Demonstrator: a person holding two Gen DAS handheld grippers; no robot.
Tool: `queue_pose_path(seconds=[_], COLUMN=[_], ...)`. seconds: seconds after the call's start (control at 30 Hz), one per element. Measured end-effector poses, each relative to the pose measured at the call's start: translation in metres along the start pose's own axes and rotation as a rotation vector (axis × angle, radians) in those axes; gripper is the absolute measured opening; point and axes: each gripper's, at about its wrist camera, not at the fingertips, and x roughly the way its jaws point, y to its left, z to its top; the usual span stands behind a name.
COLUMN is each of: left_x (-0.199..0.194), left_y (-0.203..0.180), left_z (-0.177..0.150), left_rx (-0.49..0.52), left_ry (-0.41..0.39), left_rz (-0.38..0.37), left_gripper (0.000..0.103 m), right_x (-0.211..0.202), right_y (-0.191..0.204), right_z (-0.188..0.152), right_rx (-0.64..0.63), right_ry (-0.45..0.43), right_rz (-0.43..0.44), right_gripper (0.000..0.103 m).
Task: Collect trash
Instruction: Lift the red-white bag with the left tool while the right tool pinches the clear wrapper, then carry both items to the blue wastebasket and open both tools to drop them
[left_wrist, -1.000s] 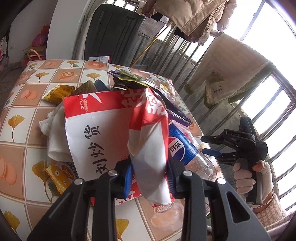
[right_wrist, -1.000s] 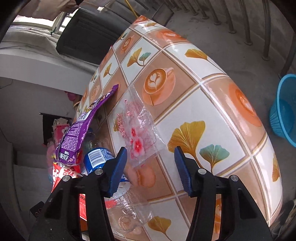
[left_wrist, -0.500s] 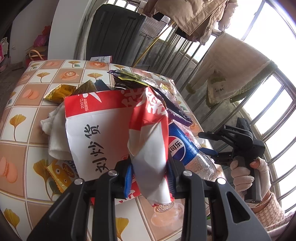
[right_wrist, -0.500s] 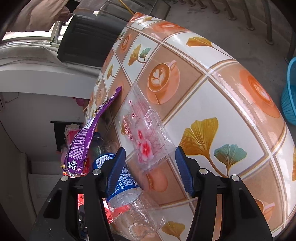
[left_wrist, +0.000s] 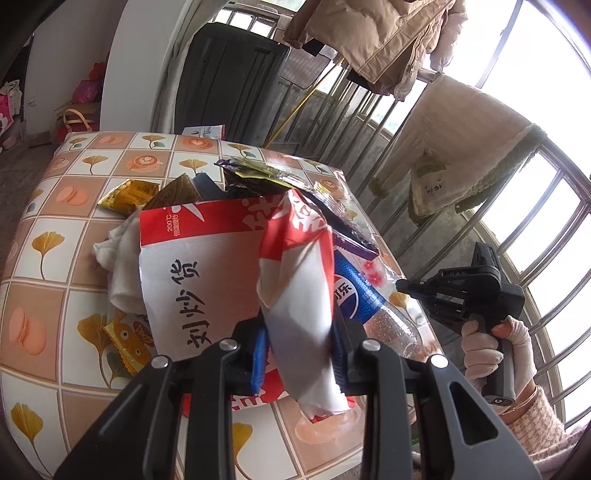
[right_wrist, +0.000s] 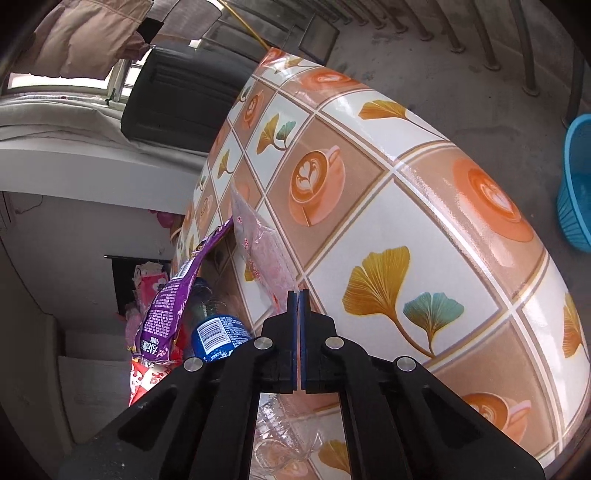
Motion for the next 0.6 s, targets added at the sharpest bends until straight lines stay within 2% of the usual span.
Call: queue_pose_path(seconds=[0.37,0.6], left_x=[-0.04,-0.078], left_y=[-0.014,-0.018], left_z=[-0.009,-0.007], left_rx=[0.038,0.042], left_ry=[-0.061,-0.107], left_rz=[0.0,-0.062], left_gripper=[0.026,0.026], right_x=[-0.057,-0.077], right_y=[0.021,0.041], right_z=[-0.009,-0.011], right_rx=[-0.123,-0.197], right_ry=[-0.165,-0.246], right_rz=[-0.036,-0.043], right_gripper=[0.0,0.0])
